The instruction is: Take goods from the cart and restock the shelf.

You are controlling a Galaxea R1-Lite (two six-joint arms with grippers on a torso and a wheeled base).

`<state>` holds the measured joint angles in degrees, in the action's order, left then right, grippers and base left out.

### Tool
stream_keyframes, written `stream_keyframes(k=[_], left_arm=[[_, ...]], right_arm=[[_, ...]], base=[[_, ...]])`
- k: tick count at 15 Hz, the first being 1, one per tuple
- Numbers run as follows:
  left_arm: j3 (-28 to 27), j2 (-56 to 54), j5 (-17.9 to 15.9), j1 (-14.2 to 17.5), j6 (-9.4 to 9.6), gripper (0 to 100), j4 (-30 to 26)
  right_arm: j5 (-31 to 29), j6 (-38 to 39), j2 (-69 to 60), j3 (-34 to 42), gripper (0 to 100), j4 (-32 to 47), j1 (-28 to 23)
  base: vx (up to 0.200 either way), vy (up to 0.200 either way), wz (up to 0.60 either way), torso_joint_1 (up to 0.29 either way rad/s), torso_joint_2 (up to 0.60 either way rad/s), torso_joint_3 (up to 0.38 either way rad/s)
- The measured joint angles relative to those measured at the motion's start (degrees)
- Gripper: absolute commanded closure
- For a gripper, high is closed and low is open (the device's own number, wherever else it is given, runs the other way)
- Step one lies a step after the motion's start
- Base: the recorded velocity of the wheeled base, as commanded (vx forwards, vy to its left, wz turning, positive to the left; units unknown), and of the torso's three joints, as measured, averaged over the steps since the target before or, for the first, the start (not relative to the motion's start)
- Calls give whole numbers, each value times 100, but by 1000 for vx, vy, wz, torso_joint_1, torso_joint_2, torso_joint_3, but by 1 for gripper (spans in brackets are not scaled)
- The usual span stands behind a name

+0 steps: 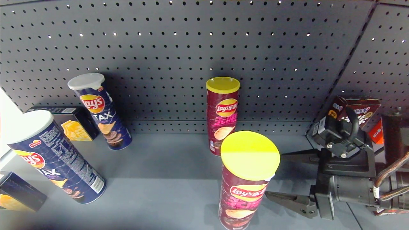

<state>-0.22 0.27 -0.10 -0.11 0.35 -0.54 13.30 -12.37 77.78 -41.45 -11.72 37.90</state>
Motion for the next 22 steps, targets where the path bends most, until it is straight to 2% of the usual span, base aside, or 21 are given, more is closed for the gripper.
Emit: stream_keyframes(k=[7, 22], left_arm=[[-5, 0, 2, 0, 0, 0, -9], [-5, 0, 0, -5, 0, 0, -9]], right_arm=[[2, 0, 102, 195, 0, 1, 236], [-13, -10, 508, 151, 0, -27, 350]], base=[[0, 0, 0, 0, 0, 0], [0, 0, 0, 0, 0, 0]])
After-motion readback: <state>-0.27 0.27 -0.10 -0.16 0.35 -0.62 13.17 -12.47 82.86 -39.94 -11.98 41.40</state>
